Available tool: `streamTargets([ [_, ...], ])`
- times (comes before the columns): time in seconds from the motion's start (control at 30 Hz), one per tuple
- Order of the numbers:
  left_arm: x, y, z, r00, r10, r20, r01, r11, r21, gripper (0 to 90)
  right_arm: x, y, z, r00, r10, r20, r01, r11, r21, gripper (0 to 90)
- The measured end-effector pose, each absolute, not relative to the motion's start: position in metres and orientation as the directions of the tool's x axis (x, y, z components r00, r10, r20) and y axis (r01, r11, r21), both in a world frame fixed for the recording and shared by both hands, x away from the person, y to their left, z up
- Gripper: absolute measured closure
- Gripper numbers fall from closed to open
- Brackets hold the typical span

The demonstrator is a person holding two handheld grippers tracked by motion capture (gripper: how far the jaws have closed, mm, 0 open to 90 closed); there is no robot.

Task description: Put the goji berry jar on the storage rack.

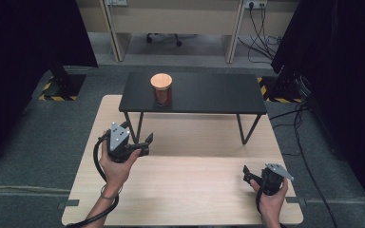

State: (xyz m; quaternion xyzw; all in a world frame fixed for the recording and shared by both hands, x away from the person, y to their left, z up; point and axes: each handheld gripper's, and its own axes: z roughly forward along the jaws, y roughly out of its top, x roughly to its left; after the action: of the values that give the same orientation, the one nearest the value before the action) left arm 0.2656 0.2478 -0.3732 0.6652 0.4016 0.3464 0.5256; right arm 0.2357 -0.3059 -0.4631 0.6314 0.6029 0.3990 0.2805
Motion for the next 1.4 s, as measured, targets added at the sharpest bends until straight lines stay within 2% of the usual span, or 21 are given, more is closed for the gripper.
streamTargets([
  [0.33, 0.259, 0.259, -0.404, 0.394, 0.918, -0.04, 0.228, -0.055, 0.972, 3.1, 0.235, -0.306, -0.463, -0.047, 0.985, 0.164, 0.536, -0.114, 0.837, 3.2],
  [0.63, 0.256, 0.25, -0.432, 0.395, 0.918, -0.029, 0.283, -0.092, 0.955, 3.1, 0.235, -0.304, -0.463, -0.05, 0.986, 0.158, 0.535, -0.107, 0.838, 3.2],
  [0.93, 0.255, 0.237, -0.464, 0.375, 0.924, -0.068, 0.348, -0.073, 0.935, 3.2, 0.235, -0.305, -0.464, -0.05, 0.985, 0.164, 0.535, -0.112, 0.837, 3.2],
  [1.4, 0.254, 0.235, -0.484, 0.365, 0.926, -0.101, 0.407, -0.061, 0.912, 3.3, 0.234, -0.305, -0.464, -0.051, 0.985, 0.165, 0.532, -0.113, 0.839, 3.2],
])
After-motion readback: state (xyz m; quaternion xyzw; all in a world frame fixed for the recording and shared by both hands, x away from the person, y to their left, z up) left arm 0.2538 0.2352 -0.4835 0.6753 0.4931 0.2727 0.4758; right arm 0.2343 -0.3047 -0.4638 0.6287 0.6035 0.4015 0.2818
